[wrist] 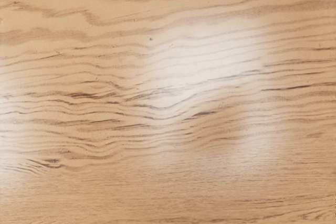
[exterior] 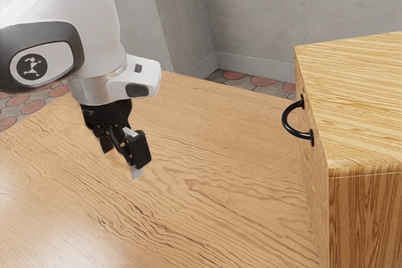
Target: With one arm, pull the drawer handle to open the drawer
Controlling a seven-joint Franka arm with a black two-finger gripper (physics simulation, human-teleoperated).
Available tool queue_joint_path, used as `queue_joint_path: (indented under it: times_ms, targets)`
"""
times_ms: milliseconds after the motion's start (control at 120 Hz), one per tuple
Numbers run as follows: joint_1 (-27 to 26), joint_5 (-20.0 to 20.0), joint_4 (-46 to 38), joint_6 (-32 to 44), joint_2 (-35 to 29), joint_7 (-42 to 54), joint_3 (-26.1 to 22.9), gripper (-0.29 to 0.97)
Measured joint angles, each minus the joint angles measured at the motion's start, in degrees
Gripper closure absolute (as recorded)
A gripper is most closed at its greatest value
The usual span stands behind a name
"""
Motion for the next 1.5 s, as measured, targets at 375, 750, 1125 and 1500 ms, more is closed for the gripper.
queue_joint_path:
  times_ms: [375,750,1125,1500]
  targets:
    - [0.7,-0.5,0.6,6.1,-0.2,-6.6,0.0,0.00]
    - [-2.8,-14.5,-0.7,17.1,-0.9,-35.5,1.0,0.00]
    - [-10.8,-13.7,1.2,30.0,4.2,-55.0,5.9,0.00]
    - [-18.3,-13.4,2.7,35.0,7.4,-65.8,10.3,0.00]
